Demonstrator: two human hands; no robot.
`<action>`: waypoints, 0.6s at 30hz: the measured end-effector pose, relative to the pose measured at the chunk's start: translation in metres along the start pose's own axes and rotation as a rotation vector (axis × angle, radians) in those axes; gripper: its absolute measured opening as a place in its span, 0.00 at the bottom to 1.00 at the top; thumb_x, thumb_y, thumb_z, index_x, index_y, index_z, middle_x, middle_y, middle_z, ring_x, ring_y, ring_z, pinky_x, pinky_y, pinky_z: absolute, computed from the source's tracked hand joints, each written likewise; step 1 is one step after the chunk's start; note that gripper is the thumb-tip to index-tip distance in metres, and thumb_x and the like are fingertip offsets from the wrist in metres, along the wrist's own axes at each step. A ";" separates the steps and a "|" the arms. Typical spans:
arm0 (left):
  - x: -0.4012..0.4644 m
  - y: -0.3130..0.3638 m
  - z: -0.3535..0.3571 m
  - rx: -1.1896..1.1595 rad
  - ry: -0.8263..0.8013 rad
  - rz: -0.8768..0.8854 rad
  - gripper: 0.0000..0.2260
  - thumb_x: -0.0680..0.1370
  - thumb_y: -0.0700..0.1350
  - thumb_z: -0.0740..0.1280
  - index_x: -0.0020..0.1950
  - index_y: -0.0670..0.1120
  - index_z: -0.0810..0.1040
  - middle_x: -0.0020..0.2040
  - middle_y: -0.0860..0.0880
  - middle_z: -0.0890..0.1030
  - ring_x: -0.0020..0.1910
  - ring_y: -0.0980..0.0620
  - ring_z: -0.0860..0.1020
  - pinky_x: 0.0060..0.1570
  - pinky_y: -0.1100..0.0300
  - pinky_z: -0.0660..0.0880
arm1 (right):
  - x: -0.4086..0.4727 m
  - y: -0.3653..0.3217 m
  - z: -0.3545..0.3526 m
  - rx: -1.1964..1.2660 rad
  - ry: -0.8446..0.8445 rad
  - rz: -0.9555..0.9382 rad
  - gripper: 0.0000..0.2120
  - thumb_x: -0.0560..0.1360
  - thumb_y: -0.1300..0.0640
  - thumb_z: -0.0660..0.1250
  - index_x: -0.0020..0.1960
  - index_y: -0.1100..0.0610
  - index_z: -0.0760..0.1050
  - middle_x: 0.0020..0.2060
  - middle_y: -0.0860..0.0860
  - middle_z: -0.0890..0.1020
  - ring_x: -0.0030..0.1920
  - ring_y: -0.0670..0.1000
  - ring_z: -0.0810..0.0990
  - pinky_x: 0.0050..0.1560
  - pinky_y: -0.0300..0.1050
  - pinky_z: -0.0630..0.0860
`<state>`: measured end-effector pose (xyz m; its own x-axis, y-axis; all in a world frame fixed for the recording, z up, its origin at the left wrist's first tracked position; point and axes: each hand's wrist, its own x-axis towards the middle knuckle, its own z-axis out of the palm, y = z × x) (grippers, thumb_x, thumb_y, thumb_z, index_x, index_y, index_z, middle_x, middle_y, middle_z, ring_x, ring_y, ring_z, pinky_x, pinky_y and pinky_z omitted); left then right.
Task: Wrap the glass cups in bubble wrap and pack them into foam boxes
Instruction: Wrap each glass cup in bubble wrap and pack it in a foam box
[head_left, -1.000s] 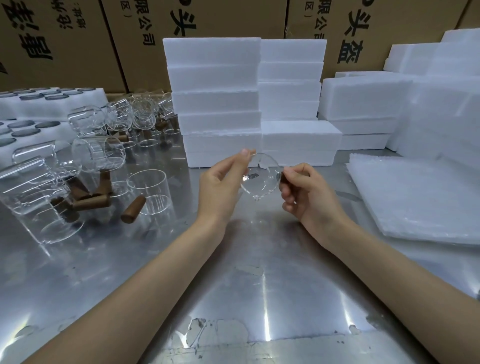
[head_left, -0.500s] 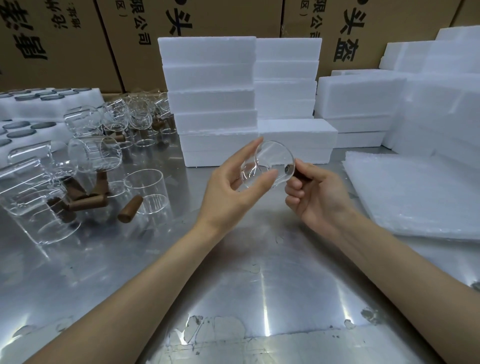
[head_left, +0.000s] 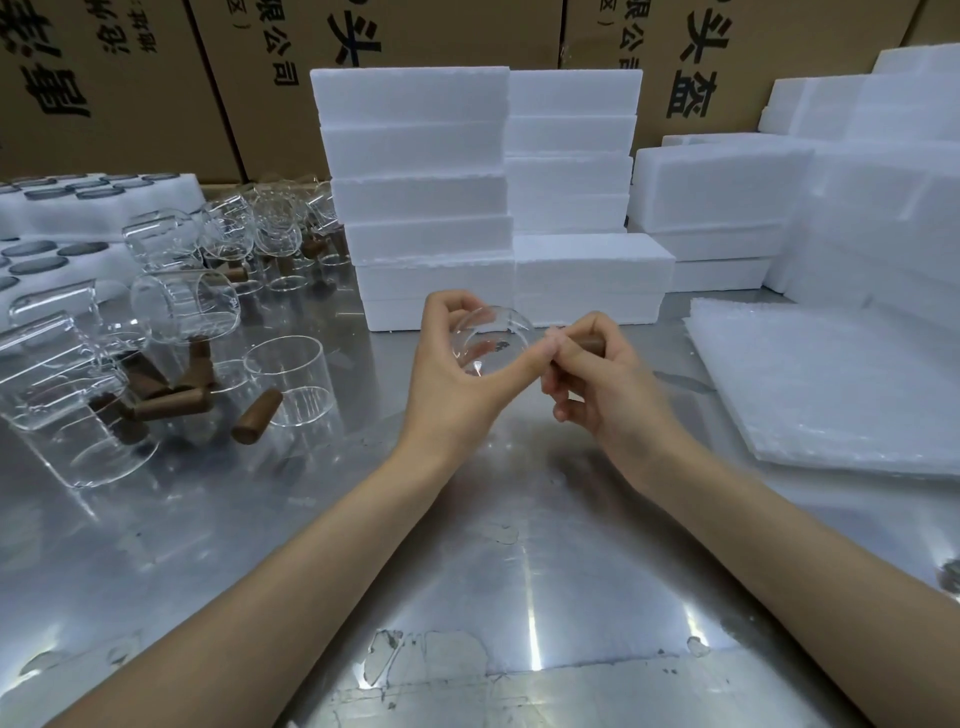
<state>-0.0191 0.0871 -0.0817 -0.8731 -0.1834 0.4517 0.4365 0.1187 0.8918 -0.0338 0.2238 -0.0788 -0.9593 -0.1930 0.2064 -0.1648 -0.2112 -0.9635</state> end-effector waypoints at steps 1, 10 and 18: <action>-0.001 0.000 0.000 -0.010 0.008 -0.024 0.22 0.66 0.51 0.79 0.51 0.57 0.69 0.56 0.53 0.77 0.52 0.55 0.81 0.49 0.66 0.76 | 0.000 0.000 0.000 -0.035 -0.004 -0.016 0.10 0.79 0.57 0.63 0.40 0.55 0.67 0.28 0.49 0.76 0.30 0.47 0.72 0.29 0.38 0.69; 0.003 0.007 0.000 -0.125 -0.023 -0.281 0.09 0.80 0.57 0.59 0.51 0.53 0.73 0.52 0.54 0.79 0.50 0.51 0.79 0.51 0.58 0.72 | 0.002 -0.003 -0.005 -0.676 0.170 -0.238 0.12 0.77 0.46 0.64 0.39 0.53 0.70 0.32 0.44 0.80 0.32 0.41 0.73 0.36 0.38 0.71; -0.001 0.006 -0.003 -0.033 -0.212 -0.268 0.23 0.71 0.71 0.56 0.58 0.61 0.74 0.54 0.51 0.82 0.36 0.52 0.80 0.50 0.55 0.76 | 0.009 -0.013 -0.016 -0.766 0.252 -0.245 0.15 0.78 0.48 0.61 0.37 0.54 0.76 0.26 0.41 0.76 0.29 0.40 0.72 0.30 0.34 0.66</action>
<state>-0.0152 0.0853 -0.0762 -0.9819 0.0040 0.1894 0.1893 0.0615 0.9800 -0.0438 0.2405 -0.0676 -0.8837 0.0121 0.4680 -0.3981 0.5065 -0.7649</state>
